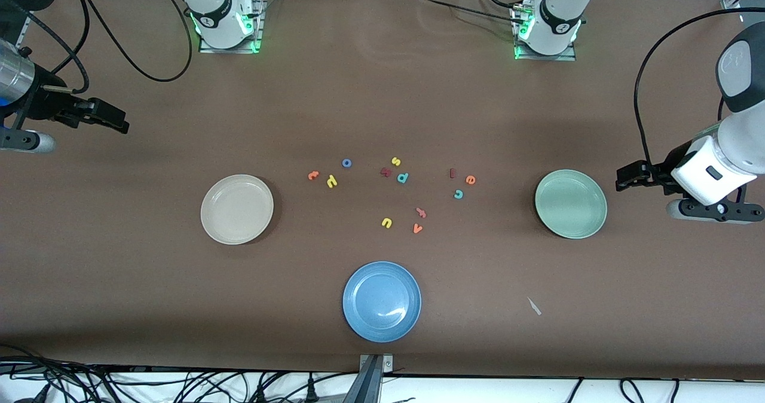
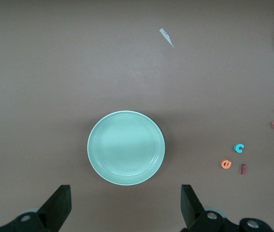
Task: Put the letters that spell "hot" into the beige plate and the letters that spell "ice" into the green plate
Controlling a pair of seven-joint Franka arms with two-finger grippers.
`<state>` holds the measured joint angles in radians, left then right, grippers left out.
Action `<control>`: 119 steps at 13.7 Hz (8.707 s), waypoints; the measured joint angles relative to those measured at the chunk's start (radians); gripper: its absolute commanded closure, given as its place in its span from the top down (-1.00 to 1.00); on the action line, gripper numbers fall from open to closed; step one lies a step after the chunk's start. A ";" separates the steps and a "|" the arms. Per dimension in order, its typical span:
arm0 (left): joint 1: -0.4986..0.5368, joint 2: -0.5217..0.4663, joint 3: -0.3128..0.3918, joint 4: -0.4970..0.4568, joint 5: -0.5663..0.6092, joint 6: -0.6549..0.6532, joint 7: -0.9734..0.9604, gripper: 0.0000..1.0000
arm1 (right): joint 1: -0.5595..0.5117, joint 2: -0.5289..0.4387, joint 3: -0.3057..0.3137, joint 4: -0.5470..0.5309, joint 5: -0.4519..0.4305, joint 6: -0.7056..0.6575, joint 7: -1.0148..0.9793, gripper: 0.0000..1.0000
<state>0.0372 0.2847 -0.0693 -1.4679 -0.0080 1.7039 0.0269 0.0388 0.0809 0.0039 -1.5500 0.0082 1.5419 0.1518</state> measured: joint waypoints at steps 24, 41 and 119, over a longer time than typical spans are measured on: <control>0.000 0.000 0.000 0.000 0.000 -0.002 0.000 0.99 | -0.011 0.005 -0.012 0.000 0.000 0.002 0.000 1.00; 0.000 -0.004 -0.001 0.000 0.000 -0.009 0.000 0.99 | -0.011 0.005 -0.012 0.000 0.000 0.002 0.000 1.00; 0.012 -0.005 0.000 0.000 0.000 -0.013 0.058 0.99 | 0.051 0.050 0.009 0.014 0.114 0.016 -0.043 1.00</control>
<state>0.0495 0.2794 -0.0697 -1.4680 -0.0080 1.6913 0.0845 0.0895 0.1307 0.0133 -1.5359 0.1222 1.5578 0.1087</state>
